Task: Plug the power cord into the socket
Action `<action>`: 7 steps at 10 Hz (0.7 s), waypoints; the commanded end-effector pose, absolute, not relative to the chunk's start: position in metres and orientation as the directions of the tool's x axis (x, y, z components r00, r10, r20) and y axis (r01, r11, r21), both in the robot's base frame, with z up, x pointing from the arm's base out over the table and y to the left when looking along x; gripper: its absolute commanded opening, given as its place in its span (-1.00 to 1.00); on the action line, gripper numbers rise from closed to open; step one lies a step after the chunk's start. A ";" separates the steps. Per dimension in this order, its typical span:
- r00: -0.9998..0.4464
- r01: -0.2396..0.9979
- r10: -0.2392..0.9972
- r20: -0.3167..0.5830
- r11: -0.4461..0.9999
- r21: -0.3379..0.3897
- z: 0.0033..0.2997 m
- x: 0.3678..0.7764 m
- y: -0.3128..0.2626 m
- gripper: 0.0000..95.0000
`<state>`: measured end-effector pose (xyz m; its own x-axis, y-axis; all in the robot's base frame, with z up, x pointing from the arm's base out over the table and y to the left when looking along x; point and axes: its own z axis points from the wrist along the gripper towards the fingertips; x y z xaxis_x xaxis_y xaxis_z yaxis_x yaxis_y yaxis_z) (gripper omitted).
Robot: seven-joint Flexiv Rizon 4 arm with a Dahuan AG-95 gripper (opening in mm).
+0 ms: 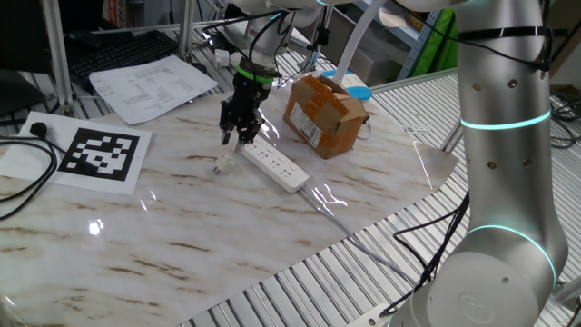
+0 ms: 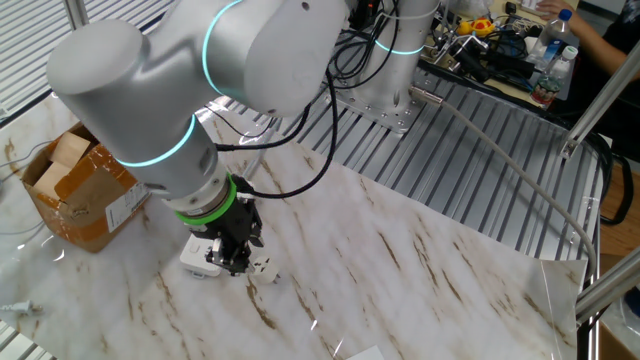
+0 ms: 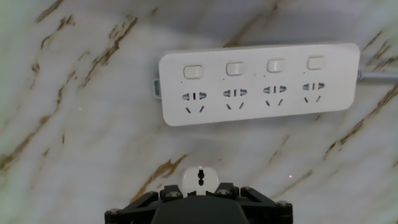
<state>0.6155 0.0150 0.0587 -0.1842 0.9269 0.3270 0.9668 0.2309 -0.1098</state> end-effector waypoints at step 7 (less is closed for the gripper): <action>-0.112 0.980 0.932 0.344 0.162 -0.119 0.046 0.613 0.021 0.20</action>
<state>0.6127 0.0210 0.0454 -0.1084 0.9318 0.3465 0.9800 0.1586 -0.1201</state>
